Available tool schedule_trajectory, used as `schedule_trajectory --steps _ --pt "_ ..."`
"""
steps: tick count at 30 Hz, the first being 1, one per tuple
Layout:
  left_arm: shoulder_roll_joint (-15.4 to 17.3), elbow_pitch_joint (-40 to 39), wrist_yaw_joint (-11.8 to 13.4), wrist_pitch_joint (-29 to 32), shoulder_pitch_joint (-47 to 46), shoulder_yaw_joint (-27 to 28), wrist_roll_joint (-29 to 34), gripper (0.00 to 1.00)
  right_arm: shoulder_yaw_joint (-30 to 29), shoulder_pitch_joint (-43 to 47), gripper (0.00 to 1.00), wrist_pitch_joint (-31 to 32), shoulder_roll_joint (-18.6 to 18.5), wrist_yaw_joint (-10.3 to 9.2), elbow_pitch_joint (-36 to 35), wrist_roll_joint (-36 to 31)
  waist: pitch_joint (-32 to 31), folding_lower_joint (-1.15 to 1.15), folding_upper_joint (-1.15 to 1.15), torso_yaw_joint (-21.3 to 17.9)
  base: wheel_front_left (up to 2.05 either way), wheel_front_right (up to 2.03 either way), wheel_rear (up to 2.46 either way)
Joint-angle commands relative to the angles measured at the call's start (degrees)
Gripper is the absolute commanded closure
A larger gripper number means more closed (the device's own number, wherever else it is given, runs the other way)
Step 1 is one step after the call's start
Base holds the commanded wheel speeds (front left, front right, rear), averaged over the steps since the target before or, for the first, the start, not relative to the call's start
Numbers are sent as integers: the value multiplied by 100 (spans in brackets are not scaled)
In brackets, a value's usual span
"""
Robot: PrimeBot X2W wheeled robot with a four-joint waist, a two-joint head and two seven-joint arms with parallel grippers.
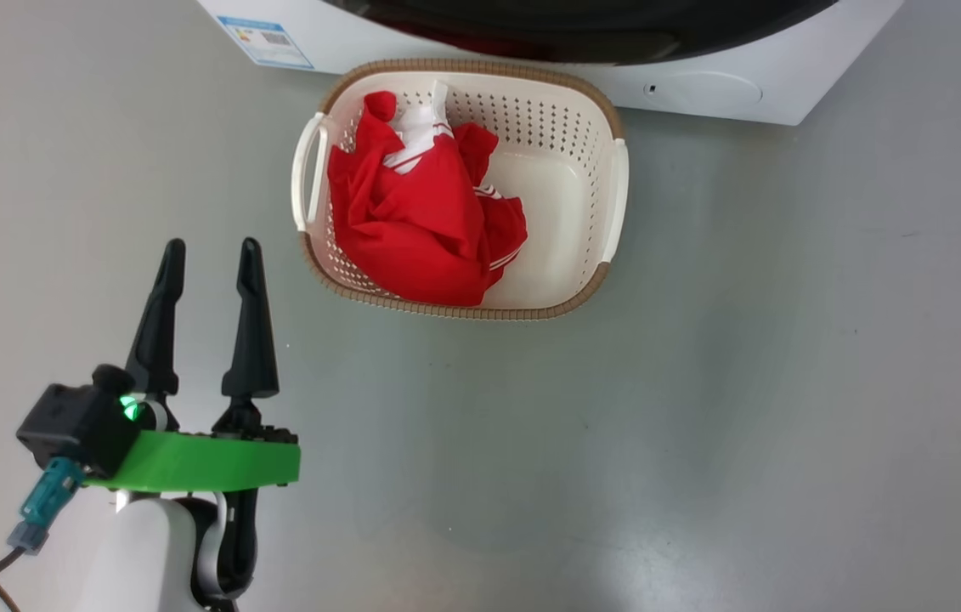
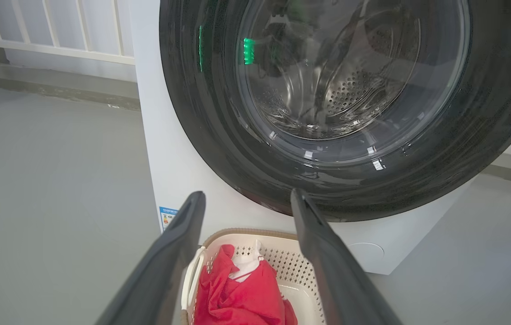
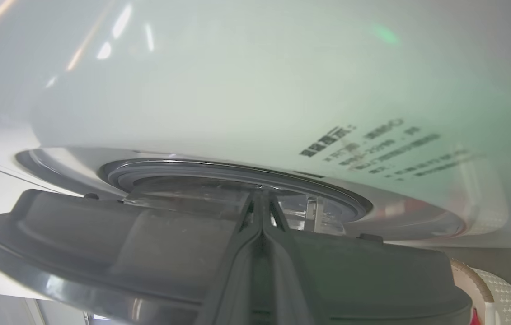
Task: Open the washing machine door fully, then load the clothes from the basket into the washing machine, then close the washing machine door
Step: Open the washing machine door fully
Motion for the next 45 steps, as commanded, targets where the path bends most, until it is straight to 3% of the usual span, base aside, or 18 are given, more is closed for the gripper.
schedule_trajectory --steps 1,18,31,45 --pt "115 -137 49 -47 -48 217 0 0 53 123 100 151 230 11 -222 32 -66 0 0 -40 0 0 0" --pt "115 -42 13 -47 93 297 71 0 31 1053 100 529 297 11 -592 217 -406 0 0 -209 0 0 0" --pt "115 -29 -16 -47 147 336 113 0 106 1253 100 924 381 11 -724 317 -512 0 0 -235 0 0 0" --pt "115 41 -77 -47 238 399 209 0 36 1407 100 679 385 11 -819 249 -704 0 0 -346 0 0 0"
